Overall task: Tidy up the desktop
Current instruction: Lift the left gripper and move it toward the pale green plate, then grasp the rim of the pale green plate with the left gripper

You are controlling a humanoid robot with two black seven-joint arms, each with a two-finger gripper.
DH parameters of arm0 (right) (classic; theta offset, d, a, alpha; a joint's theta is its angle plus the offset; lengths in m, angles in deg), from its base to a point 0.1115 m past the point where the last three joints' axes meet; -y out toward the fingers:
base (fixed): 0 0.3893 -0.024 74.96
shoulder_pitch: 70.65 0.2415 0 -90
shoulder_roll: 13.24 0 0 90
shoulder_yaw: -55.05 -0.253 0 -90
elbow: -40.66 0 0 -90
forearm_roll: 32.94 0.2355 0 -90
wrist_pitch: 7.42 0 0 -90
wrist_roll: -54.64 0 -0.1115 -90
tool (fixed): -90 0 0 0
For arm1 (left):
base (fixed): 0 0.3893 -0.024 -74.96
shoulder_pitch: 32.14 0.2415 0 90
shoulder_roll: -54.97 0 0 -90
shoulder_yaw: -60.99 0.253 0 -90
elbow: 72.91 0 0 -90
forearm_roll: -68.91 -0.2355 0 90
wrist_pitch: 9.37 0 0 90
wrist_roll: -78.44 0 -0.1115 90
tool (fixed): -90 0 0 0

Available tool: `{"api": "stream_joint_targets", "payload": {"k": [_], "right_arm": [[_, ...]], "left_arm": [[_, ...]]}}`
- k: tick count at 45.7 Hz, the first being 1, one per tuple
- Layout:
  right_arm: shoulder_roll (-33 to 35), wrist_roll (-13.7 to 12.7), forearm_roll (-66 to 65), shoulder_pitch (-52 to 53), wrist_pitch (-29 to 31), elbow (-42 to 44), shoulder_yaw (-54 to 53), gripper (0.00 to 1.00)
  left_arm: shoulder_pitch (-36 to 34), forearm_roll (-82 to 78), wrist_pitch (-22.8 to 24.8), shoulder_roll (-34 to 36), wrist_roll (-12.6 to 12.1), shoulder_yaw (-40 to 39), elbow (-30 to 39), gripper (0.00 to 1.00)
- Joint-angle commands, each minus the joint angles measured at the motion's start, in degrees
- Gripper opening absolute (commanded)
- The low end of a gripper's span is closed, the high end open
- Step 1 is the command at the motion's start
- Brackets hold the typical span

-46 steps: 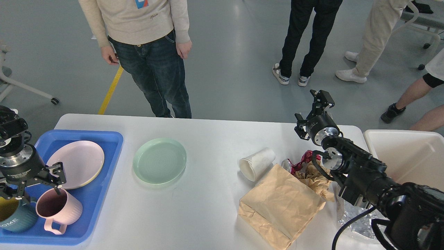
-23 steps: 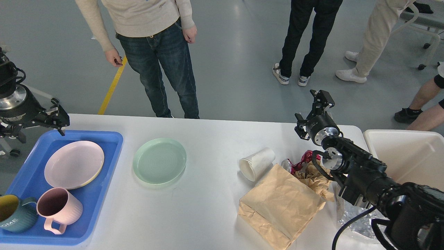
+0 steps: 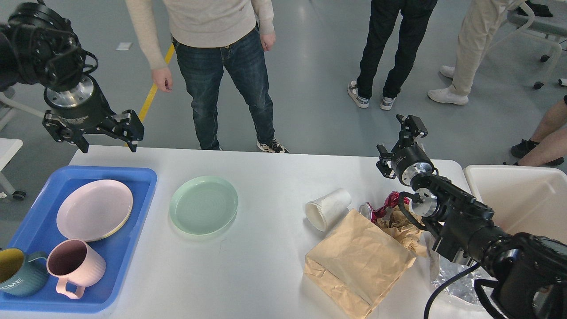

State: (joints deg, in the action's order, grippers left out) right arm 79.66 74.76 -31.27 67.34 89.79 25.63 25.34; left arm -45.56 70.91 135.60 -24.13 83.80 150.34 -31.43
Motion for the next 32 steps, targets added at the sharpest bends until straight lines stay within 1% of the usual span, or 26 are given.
{"api": "stream_joint_targets", "payload": {"k": [1,5,9,13,16,21,25,27,29,30,32], "right_arm": [[0.0,0.0,0.0,0.0,0.0,0.0,0.0,1.0],[0.0,0.0,0.0,0.0,0.0,0.0,0.0,1.0],[0.0,0.0,0.0,0.0,0.0,0.0,0.0,1.0],[0.0,0.0,0.0,0.0,0.0,0.0,0.0,1.0],[0.0,0.0,0.0,0.0,0.0,0.0,0.0,1.0],[0.0,0.0,0.0,0.0,0.0,0.0,0.0,1.0],[0.0,0.0,0.0,0.0,0.0,0.0,0.0,1.0],[0.0,0.0,0.0,0.0,0.0,0.0,0.0,1.0],[0.0,0.0,0.0,0.0,0.0,0.0,0.0,1.0],[0.0,0.0,0.0,0.0,0.0,0.0,0.0,1.0],[0.0,0.0,0.0,0.0,0.0,0.0,0.0,1.0]], "left_arm": [[7.4,0.0,-5.3,-2.2,-0.5,-2.9,-2.3,0.95],[12.6,0.0,-10.3,-3.3,-0.8,-5.3,-6.2,0.95],[18.9,0.0,-13.5,-4.1,-1.1,-8.3,-12.4,0.95],[25.0,0.0,-15.2,-5.5,-1.1,-11.5,-18.6,0.95],[28.0,0.0,-16.1,-6.2,-1.2,-13.4,-21.9,0.95],[31.4,-0.1,-18.1,-6.9,-1.2,-17.0,-24.8,0.95],[33.1,-0.1,-19.0,-7.1,-1.5,-19.6,-25.3,0.95],[33.2,-0.1,-18.8,-7.1,-2.3,-20.0,-25.2,0.95],[33.2,-0.1,-18.6,-7.1,-3.9,-20.1,-25.1,0.95],[33.2,-0.1,-18.5,-7.1,-4.9,-20.1,-25.0,0.95],[33.4,-0.1,-18.4,-7.1,-8.0,-20.2,-25.0,0.95]]}}
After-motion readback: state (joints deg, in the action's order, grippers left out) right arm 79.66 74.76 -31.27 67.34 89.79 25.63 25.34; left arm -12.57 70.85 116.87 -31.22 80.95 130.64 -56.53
